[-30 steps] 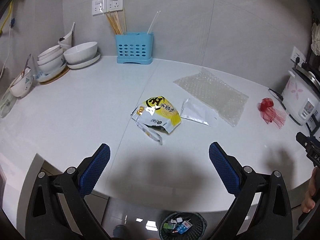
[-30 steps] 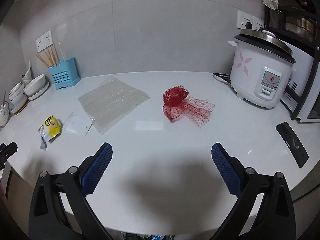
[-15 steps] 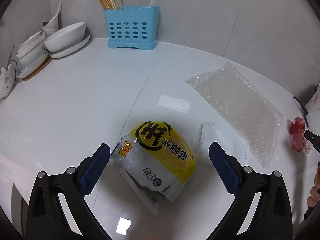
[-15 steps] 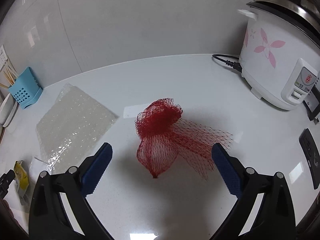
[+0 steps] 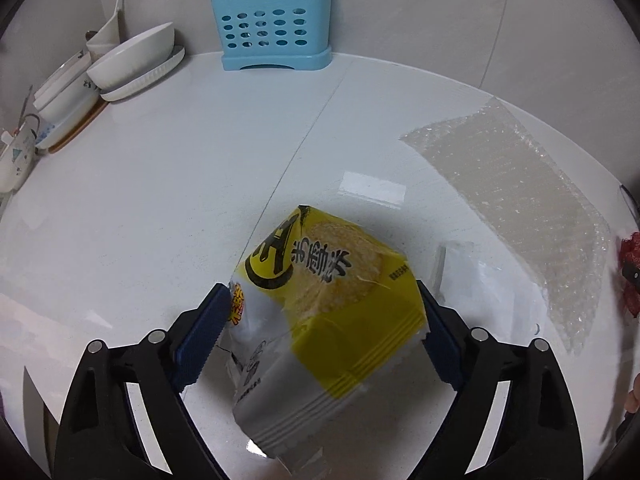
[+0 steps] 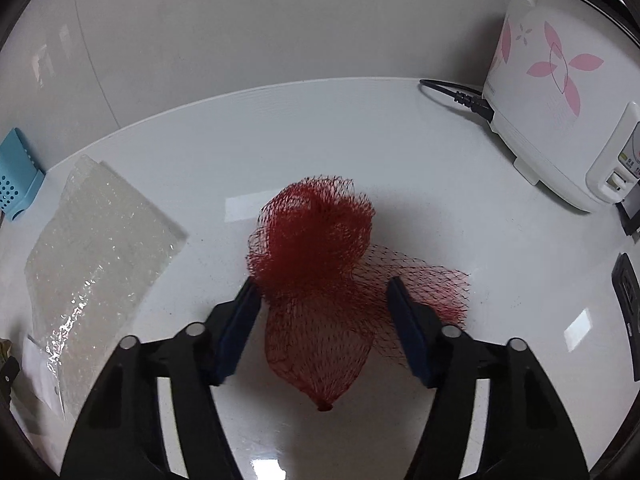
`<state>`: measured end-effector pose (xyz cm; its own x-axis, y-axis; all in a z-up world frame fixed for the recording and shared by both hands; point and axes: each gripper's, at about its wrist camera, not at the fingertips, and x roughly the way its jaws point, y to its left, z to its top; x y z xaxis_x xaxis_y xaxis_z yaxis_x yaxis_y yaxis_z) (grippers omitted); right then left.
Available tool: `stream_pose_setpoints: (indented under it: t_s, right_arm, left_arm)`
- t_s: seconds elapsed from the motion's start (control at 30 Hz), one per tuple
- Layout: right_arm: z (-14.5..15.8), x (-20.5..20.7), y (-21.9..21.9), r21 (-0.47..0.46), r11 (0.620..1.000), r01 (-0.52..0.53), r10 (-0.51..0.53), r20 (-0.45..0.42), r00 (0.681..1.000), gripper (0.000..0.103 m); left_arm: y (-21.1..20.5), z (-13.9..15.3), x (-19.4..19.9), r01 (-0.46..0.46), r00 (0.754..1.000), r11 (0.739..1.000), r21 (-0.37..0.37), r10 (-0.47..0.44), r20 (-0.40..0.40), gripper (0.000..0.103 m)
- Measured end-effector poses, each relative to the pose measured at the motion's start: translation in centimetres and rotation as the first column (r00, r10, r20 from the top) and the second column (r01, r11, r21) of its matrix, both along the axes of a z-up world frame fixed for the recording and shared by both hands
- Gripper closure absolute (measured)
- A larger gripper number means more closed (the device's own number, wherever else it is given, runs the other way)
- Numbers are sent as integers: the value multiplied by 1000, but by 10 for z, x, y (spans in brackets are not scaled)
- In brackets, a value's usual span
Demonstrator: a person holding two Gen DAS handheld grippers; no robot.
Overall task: Collect trash
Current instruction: 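Grasp the yellow snack bag with the left tool while the right tool grasps the red net bag, then lift the snack bag and net bag and carry them down over the wastebasket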
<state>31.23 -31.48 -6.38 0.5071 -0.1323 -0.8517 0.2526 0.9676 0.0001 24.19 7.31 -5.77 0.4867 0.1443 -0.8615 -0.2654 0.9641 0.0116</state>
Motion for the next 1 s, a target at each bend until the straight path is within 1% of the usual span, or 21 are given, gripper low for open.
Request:
stream_pose_setpoints:
  t_s: [0.03, 0.07, 0.1, 0.13, 0.17, 0.2, 0.23, 0.27, 0.43, 0.7, 0.83, 1.0]
  right_arm:
    - [-2, 0, 0, 1, 1000, -5, 5, -8, 1000, 69]
    - [-2, -2, -1, -8, 1000, -4, 4, -4, 1000, 74]
    - [-1, -4, -1, -14, 1000, -6, 6, 5, 1000, 88]
    - [-2, -5, -2, -10, 1000, -12, 12, 4, 1000, 96]
    - [-2, -6, -3, -1, 1000, -14, 14, 2, 1000, 96]
    - [-1, -8, -4, 1, 1000, -16, 16, 7, 1000, 98]
    - [1, -10, -3, -1, 1000, -19, 20, 17, 1000, 99]
    - [2, -13, -4, -5, 1000, -24, 24, 26, 999, 99]
    - [14, -25, -6, -27, 999, -47, 48, 59, 997, 100]
    - [37, -51, -2, -28, 996, -83, 86, 95, 992, 100]
    - [52, -69, 0, -23, 995, -96, 98, 120, 988, 100]
    - [72, -101, 13, -61, 992, -113, 122, 162, 979, 100]
  left_arm:
    - [-1, 1, 0, 2, 1000, 1000, 2, -2, -1, 32]
    - [-2, 2, -1, 2, 1000, 1000, 17, -2, -3, 44]
    - [-3, 3, -2, 4, 1000, 1000, 26, -4, -4, 51]
    - [-4, 5, -3, 10, 1000, 1000, 29, -10, -4, 66]
    - [-5, 6, -3, 17, 1000, 999, 31, -17, -3, 79]
    - [-5, 7, -4, 22, 1000, 999, 33, -22, -2, 81]
    - [-6, 9, -5, 27, 1000, 999, 28, -27, 2, 85]
    - [-6, 10, -7, 33, 999, 999, 24, -33, 6, 94]
    - [-11, 18, -16, 60, 998, 998, 24, -61, 30, 95]
    - [-19, 35, -37, 87, 994, 996, 27, -88, 58, 95]
    - [-25, 48, -54, 107, 991, 994, 24, -108, 78, 95]
    - [-30, 66, -83, 140, 983, 990, 3, -139, 118, 95]
